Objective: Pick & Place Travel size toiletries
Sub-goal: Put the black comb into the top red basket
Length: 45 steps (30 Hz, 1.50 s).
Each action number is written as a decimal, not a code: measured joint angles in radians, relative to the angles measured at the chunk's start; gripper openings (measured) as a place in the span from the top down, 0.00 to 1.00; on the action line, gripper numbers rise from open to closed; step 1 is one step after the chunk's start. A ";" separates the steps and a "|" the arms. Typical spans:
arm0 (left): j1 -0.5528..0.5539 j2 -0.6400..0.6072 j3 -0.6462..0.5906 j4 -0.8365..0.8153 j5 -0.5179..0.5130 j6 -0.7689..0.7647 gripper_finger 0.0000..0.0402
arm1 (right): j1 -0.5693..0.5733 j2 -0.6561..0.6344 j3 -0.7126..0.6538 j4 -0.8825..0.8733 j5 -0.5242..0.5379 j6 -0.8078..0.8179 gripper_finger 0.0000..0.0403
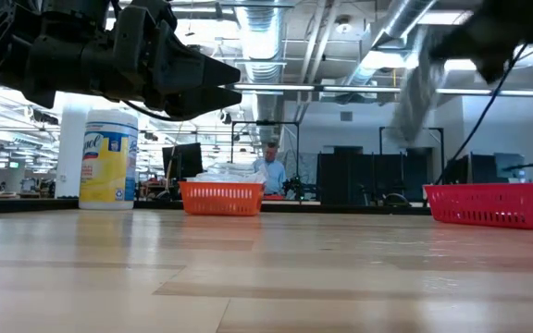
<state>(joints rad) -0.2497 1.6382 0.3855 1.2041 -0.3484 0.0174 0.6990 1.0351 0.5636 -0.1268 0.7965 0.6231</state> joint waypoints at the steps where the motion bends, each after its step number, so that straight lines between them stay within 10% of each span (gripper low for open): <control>1: 0.001 0.000 0.000 0.000 0.000 0.000 0.11 | -0.023 0.000 0.000 -0.043 -0.031 0.052 0.99; 22: 0.005 0.000 0.000 0.000 0.003 0.000 0.11 | -0.300 0.000 0.379 -1.378 -0.268 0.652 0.99; 45: 0.005 0.000 0.000 0.000 -0.001 0.000 0.11 | -0.751 0.000 0.284 -1.173 -0.429 0.133 0.99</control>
<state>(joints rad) -0.2451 1.6382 0.3855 1.2037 -0.3489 0.0170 -0.0520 1.0355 0.8472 -1.3001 0.3677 0.7563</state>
